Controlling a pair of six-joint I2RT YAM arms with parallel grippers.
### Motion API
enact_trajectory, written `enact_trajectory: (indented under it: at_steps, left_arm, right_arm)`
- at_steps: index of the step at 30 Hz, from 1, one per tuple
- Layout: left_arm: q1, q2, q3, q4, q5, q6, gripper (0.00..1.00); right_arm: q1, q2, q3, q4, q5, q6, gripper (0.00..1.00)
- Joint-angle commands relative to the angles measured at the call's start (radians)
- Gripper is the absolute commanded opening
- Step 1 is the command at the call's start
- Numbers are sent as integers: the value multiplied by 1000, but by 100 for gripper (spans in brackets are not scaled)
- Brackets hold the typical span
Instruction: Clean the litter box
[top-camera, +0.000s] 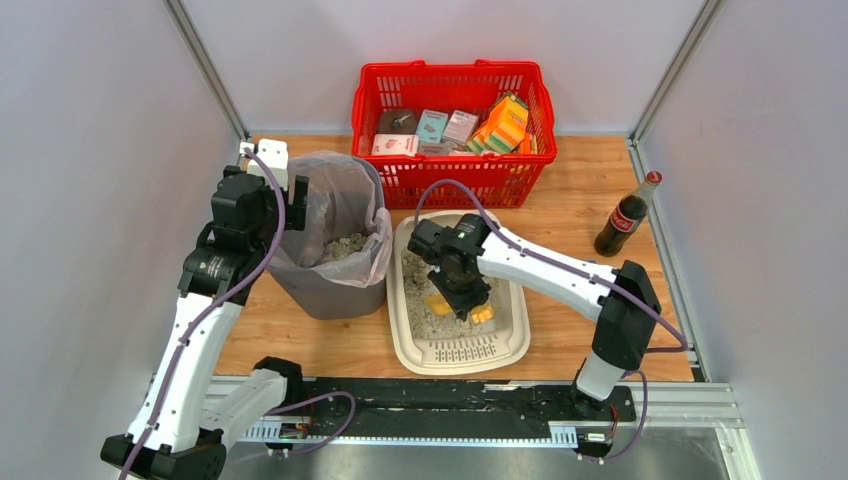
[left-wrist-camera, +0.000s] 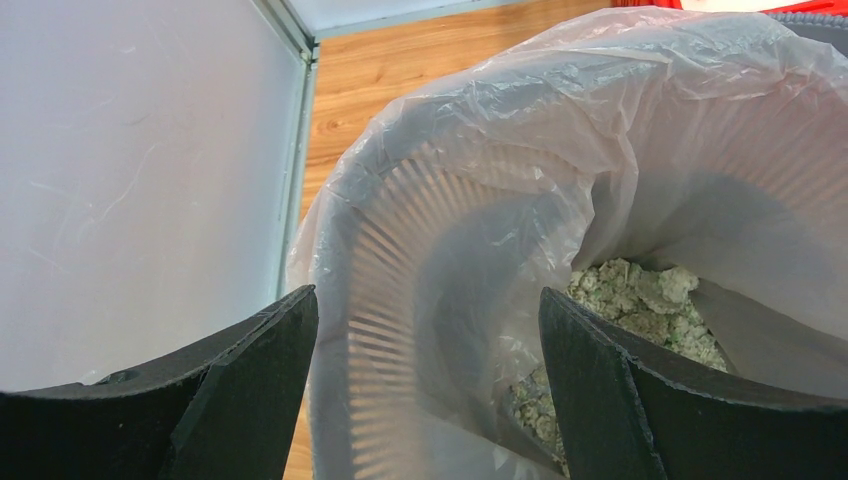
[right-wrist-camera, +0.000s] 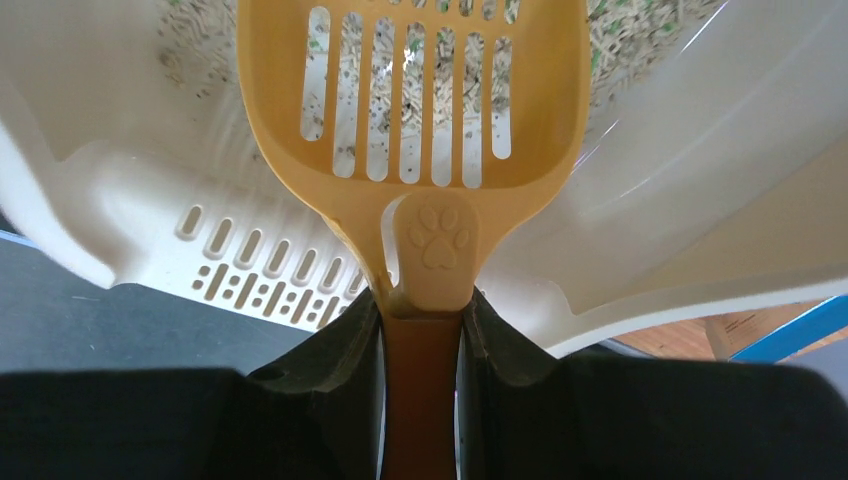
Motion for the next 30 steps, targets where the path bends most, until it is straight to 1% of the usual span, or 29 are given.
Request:
enact_trajectory:
  at_steps: [1, 11, 15, 19, 24, 30]
  left_arm:
    - [-3, 3, 5, 25, 24, 6, 88]
    - [-3, 13, 5, 22, 15, 7, 87]
    - [-3, 20, 5, 22, 13, 7, 87]
    - [-3, 23, 5, 20, 17, 7, 87]
    - [-3, 26, 5, 19, 18, 6, 87]
    - [-3, 31, 7, 19, 29, 1, 86]
  right_arm:
    - [12, 50, -40, -45, -43, -17, 0]
    - [10, 171, -20, 101, -32, -50, 0]
    - [9, 212, 1, 144, 21, -37, 0]
    - [-9, 217, 12, 169, 57, -17, 0]
    - [-43, 208, 7, 228, 55, 6, 0]
    - [-52, 249, 21, 261, 101, 26, 0]
